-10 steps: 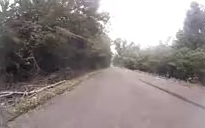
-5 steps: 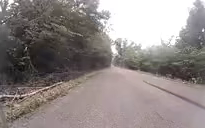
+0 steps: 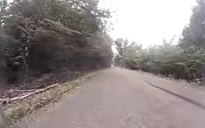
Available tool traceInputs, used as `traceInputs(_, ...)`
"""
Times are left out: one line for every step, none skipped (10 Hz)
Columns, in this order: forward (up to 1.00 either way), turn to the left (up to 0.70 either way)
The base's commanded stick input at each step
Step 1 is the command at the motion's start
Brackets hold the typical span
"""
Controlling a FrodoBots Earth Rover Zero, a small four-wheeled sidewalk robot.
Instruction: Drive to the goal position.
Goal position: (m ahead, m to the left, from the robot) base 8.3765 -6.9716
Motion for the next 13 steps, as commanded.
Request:
traceInputs(0.70,0.00)
traceInputs(0.70,0.00)
traceInputs(0.70,0.00)
traceInputs(0.70,0.00)
traceInputs(0.70,0.00)
traceInputs(0.70,0.00)
traceInputs(0.70,0.00)
traceInputs(0.70,0.00)
traceInputs(0.70,0.00)
traceInputs(0.70,0.00)
traceInputs(0.70,0.00)
traceInputs(0.70,0.00)
traceInputs(0.70,0.00)
